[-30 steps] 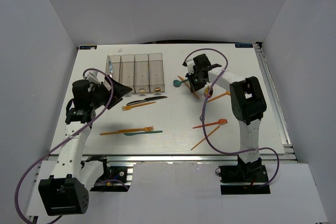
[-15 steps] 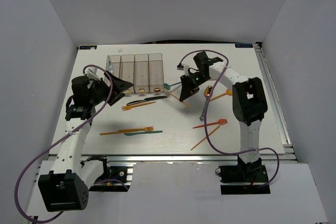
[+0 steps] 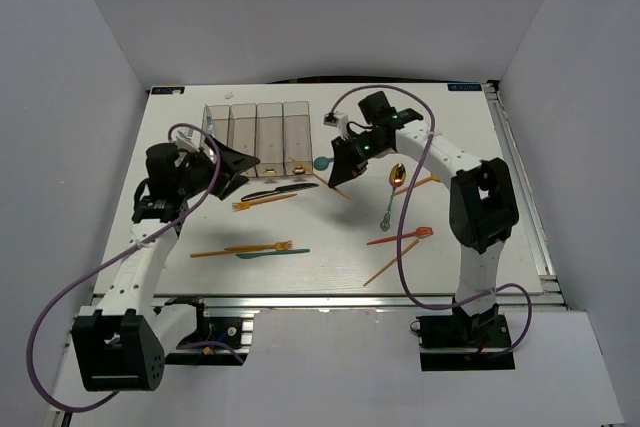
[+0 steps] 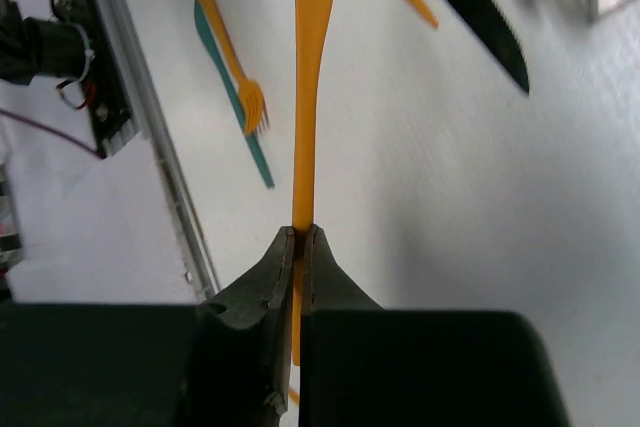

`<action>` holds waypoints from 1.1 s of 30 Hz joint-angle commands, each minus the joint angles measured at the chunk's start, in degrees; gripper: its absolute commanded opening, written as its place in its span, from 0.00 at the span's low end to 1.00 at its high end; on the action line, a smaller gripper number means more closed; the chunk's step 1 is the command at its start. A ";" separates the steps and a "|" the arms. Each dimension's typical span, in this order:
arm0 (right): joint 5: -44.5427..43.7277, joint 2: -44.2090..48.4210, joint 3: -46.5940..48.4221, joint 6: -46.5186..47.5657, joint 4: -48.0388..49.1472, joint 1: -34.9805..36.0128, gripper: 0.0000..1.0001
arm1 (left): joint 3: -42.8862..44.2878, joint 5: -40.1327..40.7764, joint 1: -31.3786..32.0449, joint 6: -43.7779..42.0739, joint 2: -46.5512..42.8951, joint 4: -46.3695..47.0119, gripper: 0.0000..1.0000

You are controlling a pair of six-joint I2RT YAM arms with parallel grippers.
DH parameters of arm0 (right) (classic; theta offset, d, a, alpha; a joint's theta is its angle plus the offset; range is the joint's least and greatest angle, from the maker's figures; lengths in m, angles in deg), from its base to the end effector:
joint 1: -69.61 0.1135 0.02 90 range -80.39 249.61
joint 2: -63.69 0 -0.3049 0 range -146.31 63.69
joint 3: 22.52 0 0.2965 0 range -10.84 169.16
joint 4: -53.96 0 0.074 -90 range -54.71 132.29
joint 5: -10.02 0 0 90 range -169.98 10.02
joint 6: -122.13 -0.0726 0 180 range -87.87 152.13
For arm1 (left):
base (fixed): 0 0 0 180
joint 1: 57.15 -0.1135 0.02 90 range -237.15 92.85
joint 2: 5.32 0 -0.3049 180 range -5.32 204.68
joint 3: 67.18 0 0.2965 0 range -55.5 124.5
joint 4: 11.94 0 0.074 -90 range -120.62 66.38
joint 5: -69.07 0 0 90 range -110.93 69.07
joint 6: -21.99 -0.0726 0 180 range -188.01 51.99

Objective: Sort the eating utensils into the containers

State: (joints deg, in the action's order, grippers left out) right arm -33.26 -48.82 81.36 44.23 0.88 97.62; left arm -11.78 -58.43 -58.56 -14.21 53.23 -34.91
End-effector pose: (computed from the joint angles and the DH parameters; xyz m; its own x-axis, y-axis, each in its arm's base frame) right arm 0.4065 0.2761 0.2417 -0.6288 -0.4973 -0.5978 -0.7756 0.3467 0.5275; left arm 0.2761 -0.0374 0.2994 -0.6851 -0.6573 -0.3140 -0.0440 0.4676 -0.8828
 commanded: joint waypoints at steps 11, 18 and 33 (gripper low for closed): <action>-11.12 4.23 5.27 -18.77 22.94 10.66 0.00 | 2.94 11.04 13.80 8.25 11.15 5.93 0.71; -11.12 6.95 2.46 -20.97 25.50 13.39 0.00 | 3.29 14.03 14.07 8.51 12.21 5.23 0.67; -10.69 7.83 -0.27 -21.94 26.29 15.14 0.00 | 3.74 15.44 14.07 7.99 10.89 5.23 0.49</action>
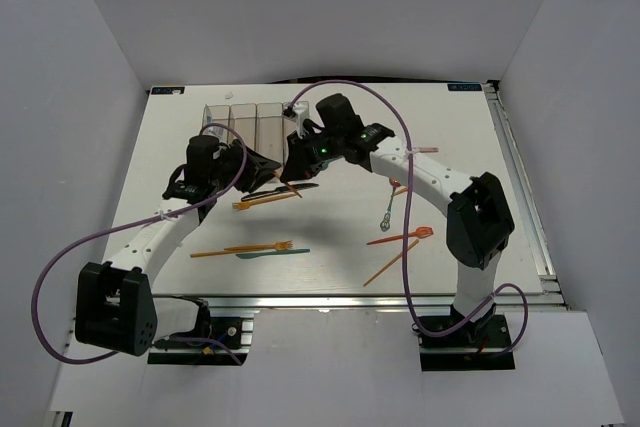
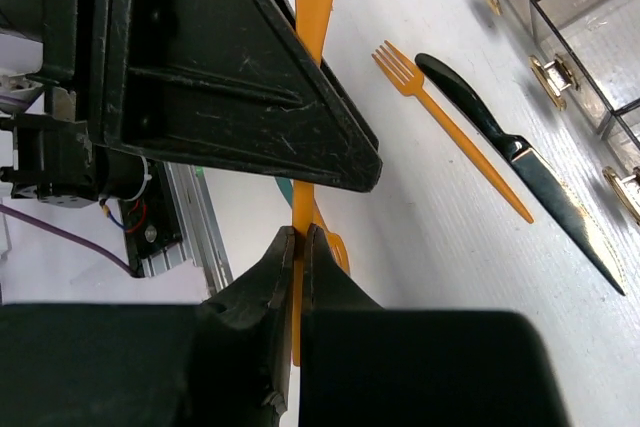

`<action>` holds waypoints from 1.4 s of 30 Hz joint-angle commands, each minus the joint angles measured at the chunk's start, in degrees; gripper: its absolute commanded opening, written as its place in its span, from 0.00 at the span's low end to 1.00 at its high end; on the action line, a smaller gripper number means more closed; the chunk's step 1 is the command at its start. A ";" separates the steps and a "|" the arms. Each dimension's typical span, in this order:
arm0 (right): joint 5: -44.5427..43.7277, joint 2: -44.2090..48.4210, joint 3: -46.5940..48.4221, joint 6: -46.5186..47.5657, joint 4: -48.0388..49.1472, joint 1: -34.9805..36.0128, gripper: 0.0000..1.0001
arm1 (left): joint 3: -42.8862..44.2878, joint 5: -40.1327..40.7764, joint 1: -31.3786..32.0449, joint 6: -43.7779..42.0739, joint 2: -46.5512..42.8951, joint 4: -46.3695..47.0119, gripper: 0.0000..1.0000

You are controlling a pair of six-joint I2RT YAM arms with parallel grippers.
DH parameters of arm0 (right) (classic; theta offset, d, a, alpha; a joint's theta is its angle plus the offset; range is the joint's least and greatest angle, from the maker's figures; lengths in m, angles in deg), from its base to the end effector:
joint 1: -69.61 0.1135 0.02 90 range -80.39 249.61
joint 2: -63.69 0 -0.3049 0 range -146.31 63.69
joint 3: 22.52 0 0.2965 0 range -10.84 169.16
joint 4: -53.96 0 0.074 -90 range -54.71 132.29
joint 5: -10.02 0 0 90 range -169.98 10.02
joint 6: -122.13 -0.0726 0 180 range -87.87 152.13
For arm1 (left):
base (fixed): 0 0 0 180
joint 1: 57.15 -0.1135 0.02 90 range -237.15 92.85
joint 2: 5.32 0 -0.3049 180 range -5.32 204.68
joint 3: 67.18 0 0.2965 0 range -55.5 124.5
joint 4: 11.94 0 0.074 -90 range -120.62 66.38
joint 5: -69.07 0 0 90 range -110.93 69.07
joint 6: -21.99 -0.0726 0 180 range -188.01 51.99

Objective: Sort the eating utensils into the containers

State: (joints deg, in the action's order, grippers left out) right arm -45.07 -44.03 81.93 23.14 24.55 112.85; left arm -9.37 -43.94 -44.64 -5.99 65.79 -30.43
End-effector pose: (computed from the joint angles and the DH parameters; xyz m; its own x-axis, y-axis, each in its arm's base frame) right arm 0.3512 0.3873 0.3149 -0.5311 -0.3236 -0.7831 -0.8400 0.3219 0.4367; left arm 0.3156 -0.0991 0.2596 -0.7038 -0.6765 -0.2169 -0.2085 0.4886 -0.8472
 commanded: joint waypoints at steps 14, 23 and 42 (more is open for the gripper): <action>14.53 4.53 0.13 22.68 -3.61 -1.93 0.80 | 17.92 7.35 -4.23 -22.71 5.16 -22.70 0.00; 21.16 9.54 -5.22 38.43 -11.18 -9.57 0.87 | 42.45 21.85 -14.43 -50.29 20.63 -34.32 0.00; 20.28 12.80 -10.77 42.30 -12.76 -11.87 0.88 | 62.77 26.79 -14.53 -58.16 46.93 -32.13 0.15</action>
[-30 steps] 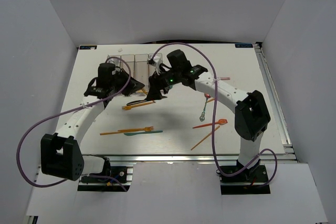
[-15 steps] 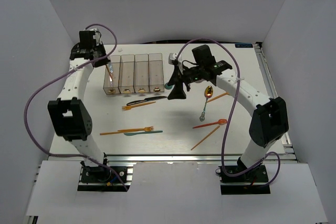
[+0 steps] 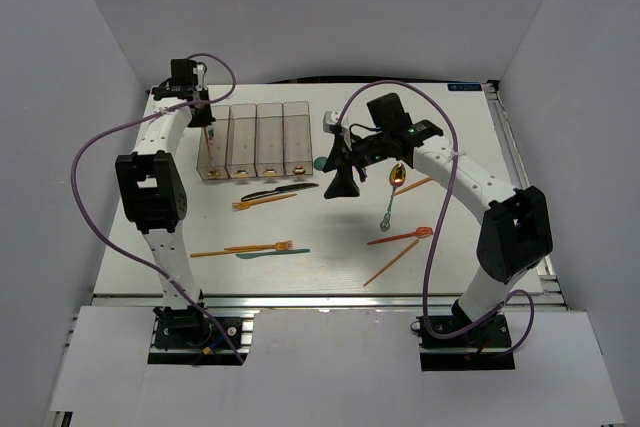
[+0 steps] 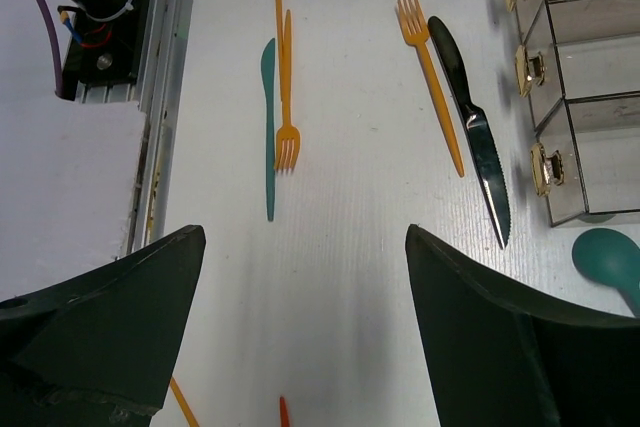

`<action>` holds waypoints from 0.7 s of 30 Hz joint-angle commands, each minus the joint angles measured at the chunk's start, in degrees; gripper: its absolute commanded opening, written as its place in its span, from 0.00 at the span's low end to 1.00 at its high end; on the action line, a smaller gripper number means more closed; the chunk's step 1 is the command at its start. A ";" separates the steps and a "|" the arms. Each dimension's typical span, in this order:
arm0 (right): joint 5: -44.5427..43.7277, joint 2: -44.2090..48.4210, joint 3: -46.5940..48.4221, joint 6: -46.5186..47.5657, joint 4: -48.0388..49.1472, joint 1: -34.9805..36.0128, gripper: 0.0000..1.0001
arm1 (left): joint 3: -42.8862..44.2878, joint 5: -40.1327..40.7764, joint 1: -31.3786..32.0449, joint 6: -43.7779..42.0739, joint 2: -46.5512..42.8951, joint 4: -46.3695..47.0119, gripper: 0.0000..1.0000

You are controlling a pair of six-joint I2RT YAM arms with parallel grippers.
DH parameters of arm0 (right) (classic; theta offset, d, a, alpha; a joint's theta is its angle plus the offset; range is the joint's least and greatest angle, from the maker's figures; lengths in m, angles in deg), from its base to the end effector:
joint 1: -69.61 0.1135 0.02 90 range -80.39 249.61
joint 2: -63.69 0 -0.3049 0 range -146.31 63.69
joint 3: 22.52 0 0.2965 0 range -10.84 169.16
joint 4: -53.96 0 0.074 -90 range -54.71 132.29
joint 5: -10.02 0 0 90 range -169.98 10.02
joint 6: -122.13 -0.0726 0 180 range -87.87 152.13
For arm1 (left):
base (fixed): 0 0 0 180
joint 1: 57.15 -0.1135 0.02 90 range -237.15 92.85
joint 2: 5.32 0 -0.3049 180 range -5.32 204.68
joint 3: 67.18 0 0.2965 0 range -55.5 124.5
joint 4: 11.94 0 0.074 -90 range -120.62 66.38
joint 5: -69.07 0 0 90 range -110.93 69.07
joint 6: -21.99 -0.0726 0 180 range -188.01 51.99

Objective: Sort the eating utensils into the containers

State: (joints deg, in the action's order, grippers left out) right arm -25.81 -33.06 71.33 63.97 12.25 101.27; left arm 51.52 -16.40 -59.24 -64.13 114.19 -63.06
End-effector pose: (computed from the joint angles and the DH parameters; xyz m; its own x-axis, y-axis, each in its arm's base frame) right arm 0.3393 0.2784 0.3195 -0.0865 -0.4162 -0.9052 -0.9937 -0.0285 0.1081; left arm 0.5563 0.0260 0.2594 -0.7792 -0.0959 -0.6194 -0.1381 0.9902 0.0203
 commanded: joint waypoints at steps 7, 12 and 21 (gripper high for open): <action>-0.20 1.65 -0.35 3.41 -1.42 -0.28 0.88 | -3.66 -3.04 -0.02 3.41 -5.15 1.29 0.56; -1.17 1.92 -0.17 4.90 -2.04 -0.37 0.88 | -6.56 -2.78 -0.02 4.03 -9.89 1.47 0.73; 0.14 5.86 -1.13 13.76 -5.11 -0.63 0.89 | -22.27 -7.15 -1.43 10.88 -30.01 2.44 0.84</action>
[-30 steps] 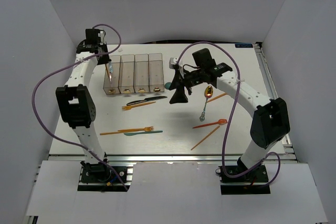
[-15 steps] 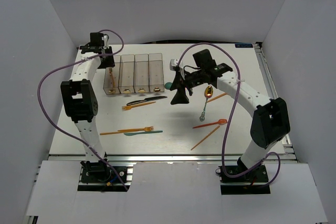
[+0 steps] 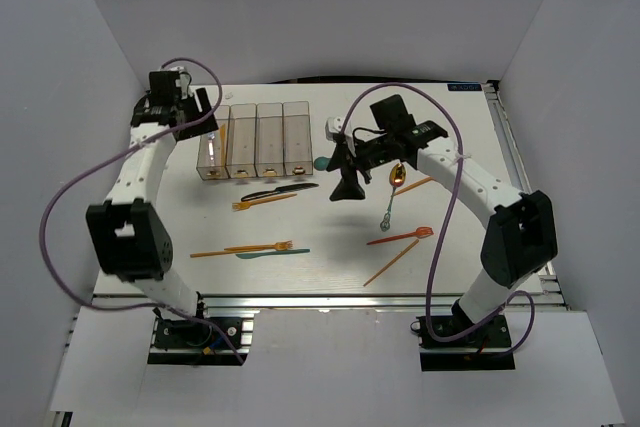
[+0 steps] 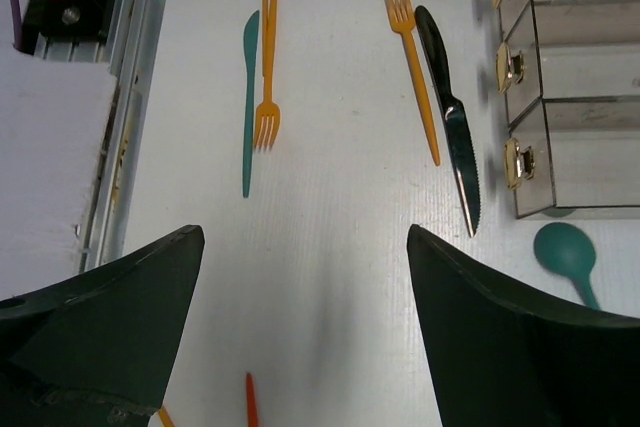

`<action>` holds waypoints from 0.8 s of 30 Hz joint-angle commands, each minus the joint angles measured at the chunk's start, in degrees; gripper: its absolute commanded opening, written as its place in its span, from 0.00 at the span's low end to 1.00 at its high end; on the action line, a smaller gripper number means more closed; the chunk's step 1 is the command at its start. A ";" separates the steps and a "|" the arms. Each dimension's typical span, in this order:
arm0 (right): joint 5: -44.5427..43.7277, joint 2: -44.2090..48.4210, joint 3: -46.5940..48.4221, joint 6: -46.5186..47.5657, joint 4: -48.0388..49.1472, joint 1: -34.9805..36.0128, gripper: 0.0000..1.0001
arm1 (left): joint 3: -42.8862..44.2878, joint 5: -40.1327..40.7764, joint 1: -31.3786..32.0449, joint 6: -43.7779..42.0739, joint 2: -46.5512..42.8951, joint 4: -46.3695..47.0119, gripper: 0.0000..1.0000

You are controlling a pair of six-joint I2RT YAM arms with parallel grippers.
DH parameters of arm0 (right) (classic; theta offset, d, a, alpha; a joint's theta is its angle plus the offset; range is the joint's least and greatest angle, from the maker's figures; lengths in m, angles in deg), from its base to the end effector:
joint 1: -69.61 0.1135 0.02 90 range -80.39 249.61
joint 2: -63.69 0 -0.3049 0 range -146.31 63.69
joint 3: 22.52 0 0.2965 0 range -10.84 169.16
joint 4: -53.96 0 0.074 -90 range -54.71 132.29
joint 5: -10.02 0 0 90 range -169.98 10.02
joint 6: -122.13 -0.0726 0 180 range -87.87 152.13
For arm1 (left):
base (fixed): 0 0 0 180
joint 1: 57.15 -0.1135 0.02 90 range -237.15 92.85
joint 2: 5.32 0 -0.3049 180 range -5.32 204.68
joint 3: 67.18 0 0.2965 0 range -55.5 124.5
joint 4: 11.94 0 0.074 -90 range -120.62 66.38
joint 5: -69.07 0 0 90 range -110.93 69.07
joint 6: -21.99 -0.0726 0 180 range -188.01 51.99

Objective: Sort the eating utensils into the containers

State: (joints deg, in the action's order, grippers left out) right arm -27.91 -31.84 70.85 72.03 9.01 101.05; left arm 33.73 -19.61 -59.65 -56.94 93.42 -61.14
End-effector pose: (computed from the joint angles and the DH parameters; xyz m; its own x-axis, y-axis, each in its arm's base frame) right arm 0.3339 0.2713 0.3189 0.0199 -0.4500 -0.8928 -0.9983 -0.0576 0.0068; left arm 0.4620 0.0218 0.3188 -0.7060 -0.2230 -0.6722 -0.1986 0.9734 -0.1143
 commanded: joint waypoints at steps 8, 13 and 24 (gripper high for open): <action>4.97 6.31 -4.17 20.12 -8.38 -0.42 0.89 | -28.65 -14.84 -2.68 21.86 -32.62 -0.27 0.81; 3.13 6.93 -5.84 21.97 -9.26 -0.42 0.89 | -44.12 -23.20 -2.68 29.09 -46.16 -0.28 0.80; -2.67 7.28 -10.85 22.07 -8.12 -0.42 0.89 | -56.88 -26.72 -2.77 37.36 -54.36 2.18 0.78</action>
State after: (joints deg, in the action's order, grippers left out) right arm -28.50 -26.68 60.82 93.47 0.25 100.79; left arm -22.29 -43.94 -62.27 -22.40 39.37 -61.64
